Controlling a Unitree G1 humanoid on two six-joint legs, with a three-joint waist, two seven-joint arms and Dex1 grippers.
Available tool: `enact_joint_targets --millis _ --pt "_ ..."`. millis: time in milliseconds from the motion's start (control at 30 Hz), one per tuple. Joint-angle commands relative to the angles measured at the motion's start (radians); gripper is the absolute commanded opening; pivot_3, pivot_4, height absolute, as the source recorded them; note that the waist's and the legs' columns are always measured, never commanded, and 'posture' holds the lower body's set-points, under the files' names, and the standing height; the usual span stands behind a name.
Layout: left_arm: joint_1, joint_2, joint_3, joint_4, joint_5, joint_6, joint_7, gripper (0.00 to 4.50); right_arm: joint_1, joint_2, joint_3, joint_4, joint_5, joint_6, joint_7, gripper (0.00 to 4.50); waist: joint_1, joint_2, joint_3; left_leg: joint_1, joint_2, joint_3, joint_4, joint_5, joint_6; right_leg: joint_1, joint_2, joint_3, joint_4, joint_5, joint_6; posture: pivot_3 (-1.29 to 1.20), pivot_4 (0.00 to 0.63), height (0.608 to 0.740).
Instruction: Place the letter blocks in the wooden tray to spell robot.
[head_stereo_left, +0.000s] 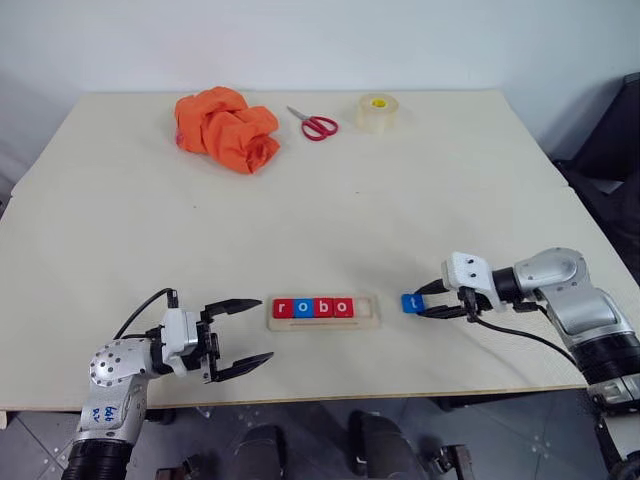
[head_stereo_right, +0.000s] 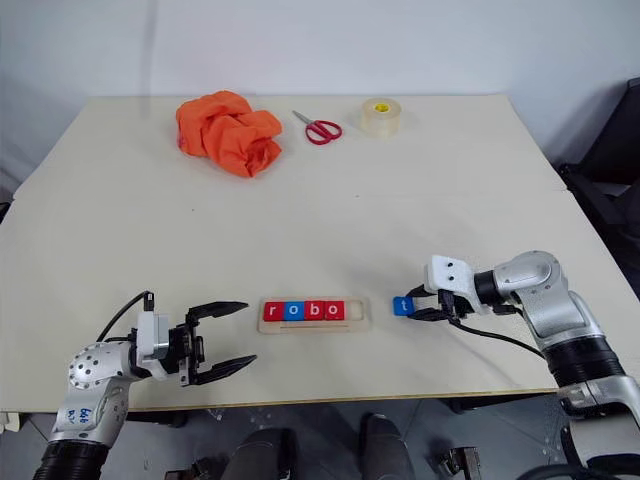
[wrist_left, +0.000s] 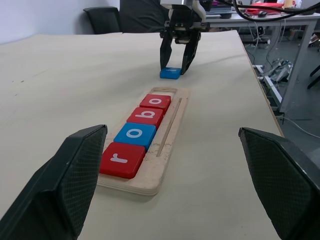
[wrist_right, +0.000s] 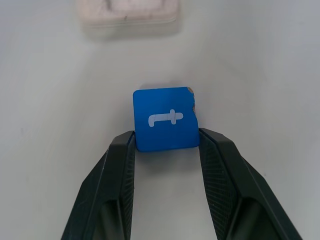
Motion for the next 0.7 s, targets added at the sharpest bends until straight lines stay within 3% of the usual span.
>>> enact_joint_targets --millis 33,233,467,700 --pt "-0.02 0.001 0.0 0.014 -0.017 -0.013 -0.017 4.5 0.018 -0.004 -0.065 -0.178 0.071 0.153 -0.055 1.46 0.0 0.001 0.001 0.0 0.0 0.0 0.0 0.0 0.0 0.0 0.0 0.0 0.0 0.0 0.0 0.0 0.15 0.74" --pt "-0.105 0.008 -0.009 0.119 -0.014 -0.032 -0.092 4.5 0.029 -0.002 -0.072 -0.437 0.144 0.366 -0.116 1.46 0.002 0.001 0.001 -0.001 -0.001 0.0 0.0 0.0 0.0 0.0 0.0 0.0 0.0 0.0 0.0 0.0 0.15 0.74" --pt "-0.205 -0.006 -0.007 0.212 -0.002 -0.068 -0.114 4.5 -0.02 0.008 0.017 -0.394 0.08 0.383 -0.144 1.46 0.002 0.001 0.001 -0.001 -0.001 0.0 0.0 0.0 0.0 0.0 0.0 -0.001 -0.001 0.0 0.0 0.0 0.15 0.74" --pt "-0.156 -0.006 -0.004 0.172 -0.01 -0.071 -0.105 4.5 -0.041 0.017 0.053 -0.351 0.062 0.349 -0.13 1.46 -0.001 0.001 0.001 -0.002 -0.001 0.0 0.0 0.0 0.001 0.0 0.0 0.0 -0.001 0.0 0.0 0.0 0.15 0.74"
